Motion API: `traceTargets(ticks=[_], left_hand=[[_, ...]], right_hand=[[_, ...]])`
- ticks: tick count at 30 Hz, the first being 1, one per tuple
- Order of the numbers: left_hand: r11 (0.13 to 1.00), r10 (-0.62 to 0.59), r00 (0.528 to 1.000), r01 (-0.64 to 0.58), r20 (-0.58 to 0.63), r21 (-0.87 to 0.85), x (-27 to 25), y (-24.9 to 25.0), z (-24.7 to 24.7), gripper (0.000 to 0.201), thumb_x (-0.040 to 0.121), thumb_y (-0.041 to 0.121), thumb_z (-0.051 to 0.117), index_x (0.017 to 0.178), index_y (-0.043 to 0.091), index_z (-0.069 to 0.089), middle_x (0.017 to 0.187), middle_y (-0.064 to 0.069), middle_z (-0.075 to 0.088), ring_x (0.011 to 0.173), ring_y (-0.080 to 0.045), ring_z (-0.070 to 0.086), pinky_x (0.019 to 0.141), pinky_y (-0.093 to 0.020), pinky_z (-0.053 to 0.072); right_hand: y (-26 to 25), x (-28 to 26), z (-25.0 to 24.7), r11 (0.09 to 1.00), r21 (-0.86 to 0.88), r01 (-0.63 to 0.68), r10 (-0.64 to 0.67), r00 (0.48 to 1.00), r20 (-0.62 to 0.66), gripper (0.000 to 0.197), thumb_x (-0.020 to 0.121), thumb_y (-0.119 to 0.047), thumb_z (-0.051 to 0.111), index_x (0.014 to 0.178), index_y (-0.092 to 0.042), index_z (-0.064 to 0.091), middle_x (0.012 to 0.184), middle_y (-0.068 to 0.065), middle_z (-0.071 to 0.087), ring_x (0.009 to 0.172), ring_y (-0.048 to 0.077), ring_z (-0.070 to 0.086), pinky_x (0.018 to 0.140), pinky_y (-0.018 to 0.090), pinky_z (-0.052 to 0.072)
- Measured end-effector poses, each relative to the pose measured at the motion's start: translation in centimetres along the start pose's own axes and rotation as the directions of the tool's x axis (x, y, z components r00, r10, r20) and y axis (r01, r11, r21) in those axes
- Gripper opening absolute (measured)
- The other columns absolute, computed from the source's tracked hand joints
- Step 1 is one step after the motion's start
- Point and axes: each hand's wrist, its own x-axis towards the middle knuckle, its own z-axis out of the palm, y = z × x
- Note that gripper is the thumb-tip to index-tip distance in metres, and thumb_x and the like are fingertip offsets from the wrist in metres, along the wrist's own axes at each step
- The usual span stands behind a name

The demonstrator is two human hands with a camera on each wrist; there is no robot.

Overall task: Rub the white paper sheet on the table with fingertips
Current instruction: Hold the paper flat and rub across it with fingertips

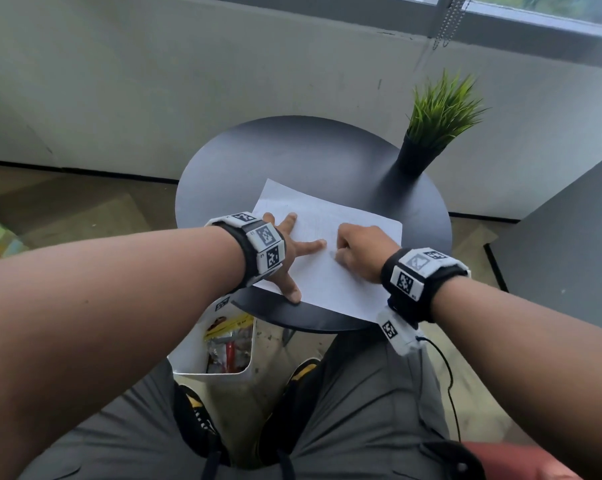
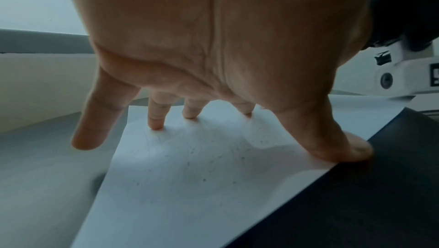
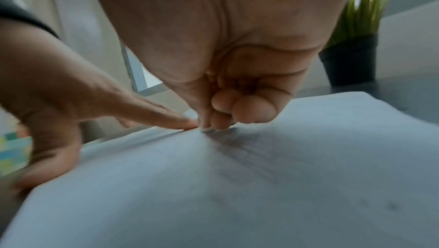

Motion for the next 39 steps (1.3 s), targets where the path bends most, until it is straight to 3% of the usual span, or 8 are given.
traceTargets(ticks=[5, 10, 15, 20, 25, 30, 35, 39], left_hand=[[1.0, 0.004, 1.0, -0.004, -0.005, 0.003, 0.1, 0.1, 0.0, 0.115, 0.059, 0.084, 0.069, 0.139, 0.069, -0.012, 0.164, -0.009, -0.018, 0.143, -0.053, 0.007, 0.107, -0.07, 0.027], [1.0, -0.007, 1.0, 0.007, -0.003, 0.004, 0.1, 0.3, -0.1, 0.115, 0.06, 0.083, 0.068, 0.141, 0.068, -0.012, 0.164, -0.008, -0.017, 0.143, -0.051, 0.008, 0.107, -0.069, 0.028], [1.0, -0.003, 1.0, 0.003, -0.002, 0.013, 0.2, 0.3, -0.2, 0.118, 0.056, 0.085, 0.069, 0.138, 0.069, -0.014, 0.164, -0.011, -0.018, 0.143, -0.054, 0.006, 0.106, -0.071, 0.026], [1.0, -0.002, 1.0, 0.002, -0.019, 0.014, 0.1, 0.3, -0.2, 0.115, 0.053, 0.086, 0.068, 0.134, 0.072, -0.013, 0.164, -0.009, -0.012, 0.142, -0.051, 0.012, 0.104, -0.07, 0.031], [1.0, 0.003, 1.0, -0.003, 0.003, 0.031, 0.2, 0.5, -0.5, 0.117, 0.054, 0.086, 0.07, 0.135, 0.073, -0.014, 0.163, -0.013, -0.017, 0.141, -0.054, 0.017, 0.103, -0.069, 0.032], [1.0, -0.003, 0.999, 0.002, 0.039, 0.027, 0.1, 1.1, -1.0, 0.117, 0.06, 0.079, 0.074, 0.141, 0.069, -0.011, 0.161, -0.019, -0.017, 0.136, -0.055, 0.031, 0.105, -0.063, 0.036], [1.0, 0.003, 0.998, -0.005, 0.055, 0.028, 0.1, 1.0, -1.0, 0.118, 0.061, 0.079, 0.073, 0.141, 0.069, -0.013, 0.161, -0.02, -0.02, 0.137, -0.055, 0.031, 0.105, -0.061, 0.036], [0.999, -0.005, 0.999, 0.004, 0.052, 0.032, 0.1, 1.2, -1.1, 0.117, 0.062, 0.078, 0.073, 0.141, 0.069, -0.014, 0.161, -0.018, -0.018, 0.137, -0.053, 0.03, 0.106, -0.062, 0.035]], right_hand=[[-3.4, -2.5, 1.6, 0.953, -0.032, 0.302, -0.291, 0.936, 0.198, 0.015, 0.095, -0.027, 0.05, 0.103, -0.016, 0.054, 0.095, 0.009, 0.063, 0.087, 0.03, 0.056, 0.071, 0.033, 0.043], [-0.5, -0.3, 0.1, 0.998, -0.049, -0.033, 0.032, 0.999, -0.02, 0.013, 0.094, -0.027, 0.049, 0.1, -0.017, 0.05, 0.103, 0.011, 0.063, 0.092, 0.031, 0.056, 0.071, 0.033, 0.043], [-3.7, -3.1, 1.9, 0.963, 0.002, 0.271, -0.267, 0.947, 0.178, 0.017, 0.095, -0.031, 0.051, 0.105, -0.017, 0.055, 0.097, 0.01, 0.065, 0.087, 0.029, 0.057, 0.071, 0.034, 0.044], [-1.8, -0.5, 0.8, 0.999, 0.036, -0.016, 0.018, 0.999, -0.039, 0.018, 0.091, -0.03, 0.05, 0.103, -0.019, 0.056, 0.104, 0.01, 0.065, 0.093, 0.03, 0.059, 0.073, 0.033, 0.045], [-3.5, -3.2, 1.2, 0.962, 0.02, 0.271, -0.27, 0.947, 0.173, 0.012, 0.093, -0.028, 0.055, 0.098, -0.018, 0.057, 0.088, 0.0, 0.058, 0.082, 0.022, 0.053, 0.067, 0.029, 0.035], [-0.2, -1.0, 0.6, 0.999, 0.013, -0.039, 0.04, 0.999, -0.03, 0.017, 0.094, -0.032, 0.048, 0.1, -0.016, 0.051, 0.101, 0.011, 0.062, 0.09, 0.031, 0.056, 0.073, 0.036, 0.046], [-2.2, -3.3, 1.1, 0.965, -0.005, 0.262, -0.256, 0.946, 0.2, 0.013, 0.094, -0.029, 0.051, 0.101, -0.018, 0.055, 0.095, 0.006, 0.063, 0.088, 0.028, 0.056, 0.076, 0.035, 0.046], [0.8, -1.1, -0.2, 0.997, -0.044, -0.059, 0.059, 0.998, 0.015, 0.016, 0.093, -0.029, 0.051, 0.103, -0.016, 0.052, 0.103, 0.008, 0.062, 0.095, 0.03, 0.057, 0.075, 0.034, 0.045]])
